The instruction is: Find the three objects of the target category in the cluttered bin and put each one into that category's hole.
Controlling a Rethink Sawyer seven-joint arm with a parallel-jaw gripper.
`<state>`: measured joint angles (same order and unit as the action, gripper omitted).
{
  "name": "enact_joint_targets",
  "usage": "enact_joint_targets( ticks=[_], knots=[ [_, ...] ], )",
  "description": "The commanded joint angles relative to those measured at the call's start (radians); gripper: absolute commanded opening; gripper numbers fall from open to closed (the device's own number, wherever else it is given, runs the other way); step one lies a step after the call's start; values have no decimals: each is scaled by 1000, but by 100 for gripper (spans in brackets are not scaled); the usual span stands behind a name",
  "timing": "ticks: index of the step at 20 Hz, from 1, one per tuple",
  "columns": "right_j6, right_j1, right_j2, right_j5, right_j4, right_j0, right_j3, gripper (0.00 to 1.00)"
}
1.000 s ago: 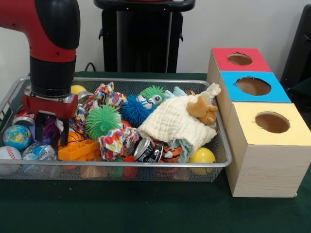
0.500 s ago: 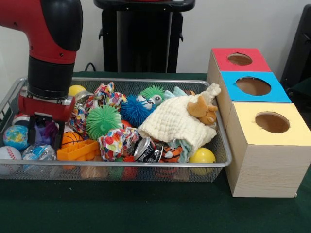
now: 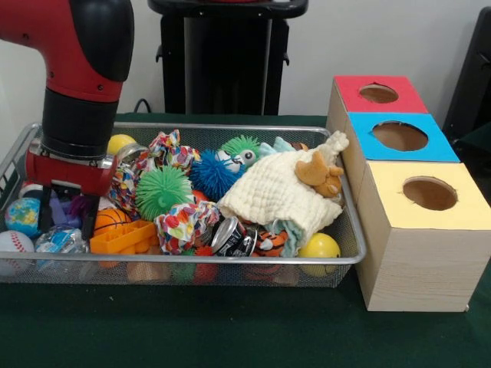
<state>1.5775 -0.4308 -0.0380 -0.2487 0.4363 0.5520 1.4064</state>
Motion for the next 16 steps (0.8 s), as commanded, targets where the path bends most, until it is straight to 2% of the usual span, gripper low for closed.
enact_joint_targets(
  ticks=[1,7,16],
  knots=[
    [54,22,-38,-27,16,6,-15,100],
    [48,27,-66,-68,-11,30,-1,100],
    [49,15,-122,-173,-93,75,46,100]
  ],
)
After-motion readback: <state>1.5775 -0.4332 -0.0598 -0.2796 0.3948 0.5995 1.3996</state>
